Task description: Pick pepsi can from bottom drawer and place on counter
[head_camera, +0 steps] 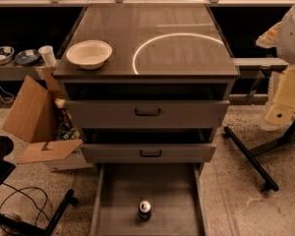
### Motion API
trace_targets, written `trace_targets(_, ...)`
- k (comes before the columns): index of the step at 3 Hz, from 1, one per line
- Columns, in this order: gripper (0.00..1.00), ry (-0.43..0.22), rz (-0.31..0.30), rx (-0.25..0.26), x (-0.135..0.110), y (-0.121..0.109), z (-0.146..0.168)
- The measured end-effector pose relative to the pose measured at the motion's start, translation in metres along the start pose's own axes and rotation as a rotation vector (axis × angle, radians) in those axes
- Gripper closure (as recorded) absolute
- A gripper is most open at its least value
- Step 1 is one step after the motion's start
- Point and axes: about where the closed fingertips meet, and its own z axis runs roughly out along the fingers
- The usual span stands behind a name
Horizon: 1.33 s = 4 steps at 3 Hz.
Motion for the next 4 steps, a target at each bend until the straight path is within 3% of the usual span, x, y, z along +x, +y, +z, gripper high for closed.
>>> trace_targets(1, 0.0, -0.004, 0.0, 0.0, 0.0, 0.0, 0.001)
trace_targets(2, 0.0, -0.083, 0.004, -0.006, -0.002, -0.002, 0.029)
trace_targets(3, 0.0, -0.239, 0.008, -0.061, -0.001, 0.016, 0.093)
trace_targets(4, 0.0, -0.418, 0.022, -0.083, -0.002, 0.036, 0.158)
